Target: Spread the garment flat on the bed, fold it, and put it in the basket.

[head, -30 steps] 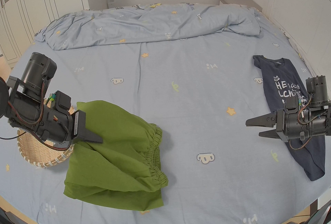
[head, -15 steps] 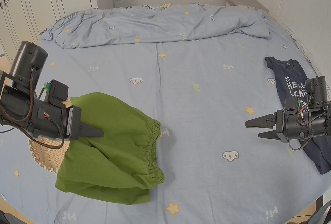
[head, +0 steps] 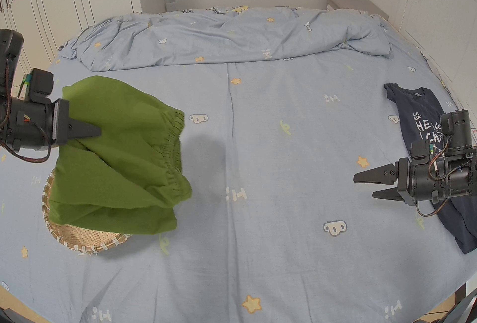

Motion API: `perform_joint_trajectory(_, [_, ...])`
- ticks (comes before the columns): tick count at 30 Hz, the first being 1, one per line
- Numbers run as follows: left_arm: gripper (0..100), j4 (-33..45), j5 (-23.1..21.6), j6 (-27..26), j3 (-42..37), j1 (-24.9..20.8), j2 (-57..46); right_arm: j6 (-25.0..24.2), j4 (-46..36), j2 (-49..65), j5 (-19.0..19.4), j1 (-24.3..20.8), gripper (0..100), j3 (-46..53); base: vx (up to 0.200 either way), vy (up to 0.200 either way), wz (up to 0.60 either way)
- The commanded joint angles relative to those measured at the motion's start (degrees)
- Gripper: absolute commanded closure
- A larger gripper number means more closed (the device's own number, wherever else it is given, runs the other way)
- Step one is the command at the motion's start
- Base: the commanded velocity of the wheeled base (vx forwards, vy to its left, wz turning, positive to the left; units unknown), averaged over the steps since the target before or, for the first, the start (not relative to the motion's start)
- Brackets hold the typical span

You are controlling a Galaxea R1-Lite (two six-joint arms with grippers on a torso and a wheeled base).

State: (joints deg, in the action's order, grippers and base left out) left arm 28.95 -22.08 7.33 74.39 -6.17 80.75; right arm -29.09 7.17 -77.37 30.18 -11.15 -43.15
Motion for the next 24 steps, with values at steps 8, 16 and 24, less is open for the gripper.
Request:
perform_joint_trajectory(8, [100,-0.1,-0.5,-0.6,-2.1,13.6,5.5,0.1,0.0,0.1,0.1,0.0,0,0.0,0.000,0.000,0.00])
perform_joint_trajectory(16, [100,-0.2,-0.7,-4.2,-5.2,19.3,18.0,0.0,0.1,0.1,0.1,-0.1,0,0.4,0.000,0.000,0.00])
perform_joint_trajectory(24, [100,0.1,4.1,-6.0,-5.3,21.0,21.3,0.0,0.1,0.1,0.1,-0.2,0,0.4,0.000,0.000,0.00])
